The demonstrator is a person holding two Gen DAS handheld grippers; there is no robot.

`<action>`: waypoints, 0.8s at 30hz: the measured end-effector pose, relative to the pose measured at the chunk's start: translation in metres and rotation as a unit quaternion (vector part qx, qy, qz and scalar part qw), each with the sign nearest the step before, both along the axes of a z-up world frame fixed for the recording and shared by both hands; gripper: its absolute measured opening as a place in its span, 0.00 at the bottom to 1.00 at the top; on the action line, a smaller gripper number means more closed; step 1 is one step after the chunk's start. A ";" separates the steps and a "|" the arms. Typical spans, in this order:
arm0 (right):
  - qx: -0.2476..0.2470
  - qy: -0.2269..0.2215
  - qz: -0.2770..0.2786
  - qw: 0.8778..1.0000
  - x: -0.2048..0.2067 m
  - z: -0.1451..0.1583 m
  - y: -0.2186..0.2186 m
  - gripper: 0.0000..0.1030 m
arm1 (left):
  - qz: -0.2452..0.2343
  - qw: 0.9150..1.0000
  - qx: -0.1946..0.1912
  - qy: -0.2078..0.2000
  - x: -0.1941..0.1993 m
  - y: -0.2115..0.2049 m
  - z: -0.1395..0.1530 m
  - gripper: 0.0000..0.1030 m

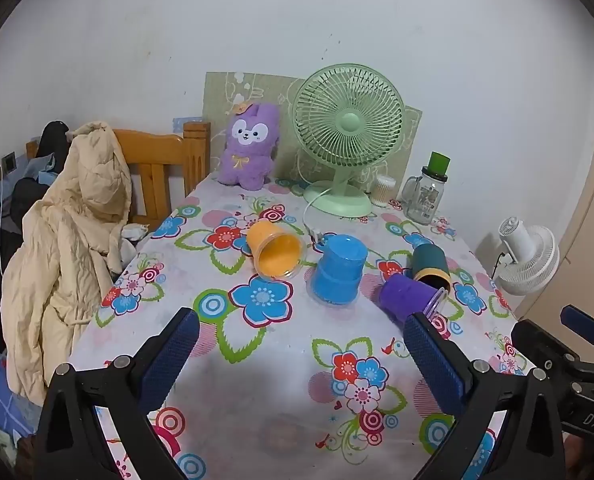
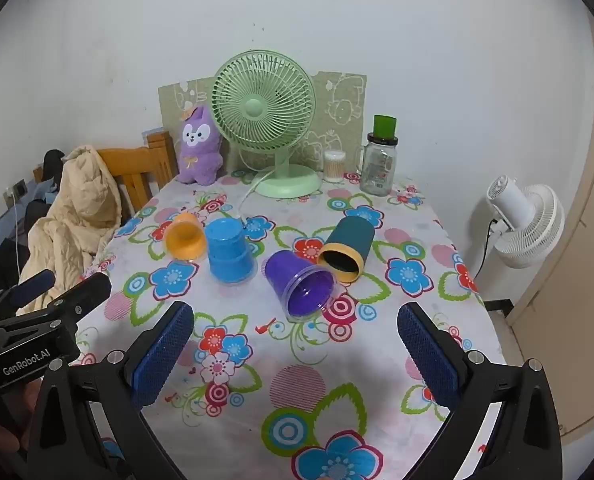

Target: Flip cup upside down

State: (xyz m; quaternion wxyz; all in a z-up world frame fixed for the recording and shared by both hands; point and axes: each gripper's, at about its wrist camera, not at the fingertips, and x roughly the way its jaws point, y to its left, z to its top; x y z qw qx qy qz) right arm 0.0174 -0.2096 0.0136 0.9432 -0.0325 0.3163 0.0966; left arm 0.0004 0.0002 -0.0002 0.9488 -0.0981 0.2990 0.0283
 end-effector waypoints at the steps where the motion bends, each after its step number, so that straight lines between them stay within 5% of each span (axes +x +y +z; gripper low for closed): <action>1: 0.001 0.000 -0.001 1.000 0.000 0.000 0.000 1.00 | 0.000 1.000 0.001 0.000 0.000 0.000 0.000 1.00; 24: 0.003 0.003 0.001 1.000 -0.001 -0.005 0.002 1.00 | 0.002 1.000 -0.004 0.003 -0.003 0.004 -0.007 1.00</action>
